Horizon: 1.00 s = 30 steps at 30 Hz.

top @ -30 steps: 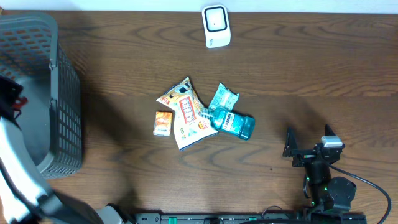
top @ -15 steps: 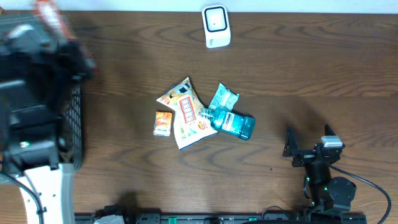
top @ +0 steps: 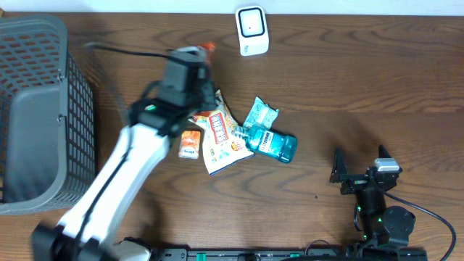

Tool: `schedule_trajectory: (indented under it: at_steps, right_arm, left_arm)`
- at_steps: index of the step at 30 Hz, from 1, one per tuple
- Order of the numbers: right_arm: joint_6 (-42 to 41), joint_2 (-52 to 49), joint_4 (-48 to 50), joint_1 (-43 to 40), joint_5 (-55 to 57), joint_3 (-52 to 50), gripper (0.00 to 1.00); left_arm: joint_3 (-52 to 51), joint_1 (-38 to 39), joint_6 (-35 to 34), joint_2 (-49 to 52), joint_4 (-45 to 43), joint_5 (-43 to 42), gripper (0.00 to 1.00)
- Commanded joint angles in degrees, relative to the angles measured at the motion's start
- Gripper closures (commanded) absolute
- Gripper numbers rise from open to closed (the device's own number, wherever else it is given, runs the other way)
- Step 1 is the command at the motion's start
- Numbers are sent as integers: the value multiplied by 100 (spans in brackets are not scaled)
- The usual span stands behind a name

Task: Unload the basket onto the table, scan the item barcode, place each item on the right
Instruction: 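Grasp the red snack bar, lift it out and drop it right of center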

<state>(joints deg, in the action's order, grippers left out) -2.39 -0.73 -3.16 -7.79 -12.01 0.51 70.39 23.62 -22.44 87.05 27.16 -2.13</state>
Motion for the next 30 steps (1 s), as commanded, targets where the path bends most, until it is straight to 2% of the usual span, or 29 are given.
schedule_trajectory:
  at_steps: [1, 11, 14, 18, 23, 25, 30]
  right_arm:
    - [-57, 35, -9, 28, 7, -20, 1]
    - [-57, 35, -9, 28, 7, -20, 1]
    - [-57, 35, -7, 28, 7, -20, 1]
    - [-57, 35, -9, 28, 7, -20, 1]
    - [-57, 35, -9, 28, 7, -20, 1]
    - [-57, 35, -9, 28, 7, -20, 1]
    - [-57, 35, -9, 28, 7, -20, 1]
  left_arm:
    - [-7, 225, 74, 496, -199, 175, 93]
    - [-4, 1226, -33, 1327, -1552, 153, 93]
    - [-4, 1589, -680, 1486, -2216, 153, 93]
    - [-4, 1985, -1958, 1904, -3176, 153, 93]
    - [-4, 2267, -2918, 2634, -4002, 142, 93]
    - [-4, 2337, -3132, 2896, -4214, -31, 93]
    - [-2, 2433, -3082, 3158, -4638, -535, 92]
